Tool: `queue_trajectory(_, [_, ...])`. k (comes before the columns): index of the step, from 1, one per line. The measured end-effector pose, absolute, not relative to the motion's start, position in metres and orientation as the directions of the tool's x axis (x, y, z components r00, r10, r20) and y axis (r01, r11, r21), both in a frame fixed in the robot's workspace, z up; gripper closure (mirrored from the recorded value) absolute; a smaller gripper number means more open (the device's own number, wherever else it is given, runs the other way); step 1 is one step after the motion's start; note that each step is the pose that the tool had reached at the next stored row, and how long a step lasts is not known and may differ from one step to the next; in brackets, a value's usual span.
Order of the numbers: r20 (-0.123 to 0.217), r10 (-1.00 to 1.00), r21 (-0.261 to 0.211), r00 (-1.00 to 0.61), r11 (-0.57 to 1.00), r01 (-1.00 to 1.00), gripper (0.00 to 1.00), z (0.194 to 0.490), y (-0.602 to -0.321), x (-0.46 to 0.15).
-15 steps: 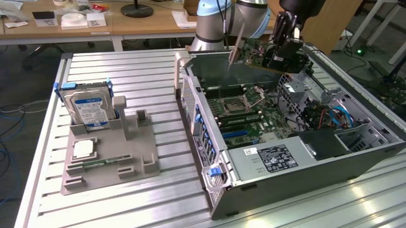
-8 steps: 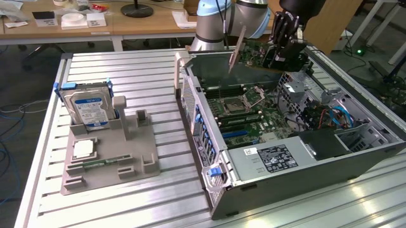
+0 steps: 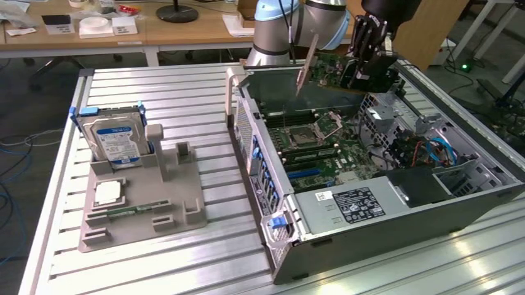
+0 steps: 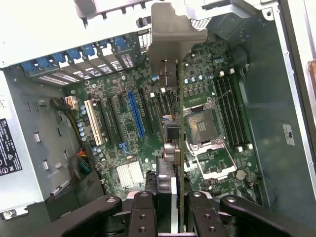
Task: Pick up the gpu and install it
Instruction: 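Insert the gpu into the slot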
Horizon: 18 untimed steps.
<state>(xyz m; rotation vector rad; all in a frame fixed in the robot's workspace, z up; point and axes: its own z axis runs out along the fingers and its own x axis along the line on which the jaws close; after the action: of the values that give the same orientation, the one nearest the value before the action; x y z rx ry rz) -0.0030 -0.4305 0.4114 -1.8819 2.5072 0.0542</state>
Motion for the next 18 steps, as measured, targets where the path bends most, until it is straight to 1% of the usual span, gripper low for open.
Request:
queue_trajectory(9, [-0.027,-0.988,0.024,-0.155,0.154,-0.988,0.72,0.4112,-0.4305,-0.003])
queue_trajectory(18, [-0.026,-0.991,0.023,-0.134,0.133,-0.991,0.72,0.406,-0.4318,-0.0029])
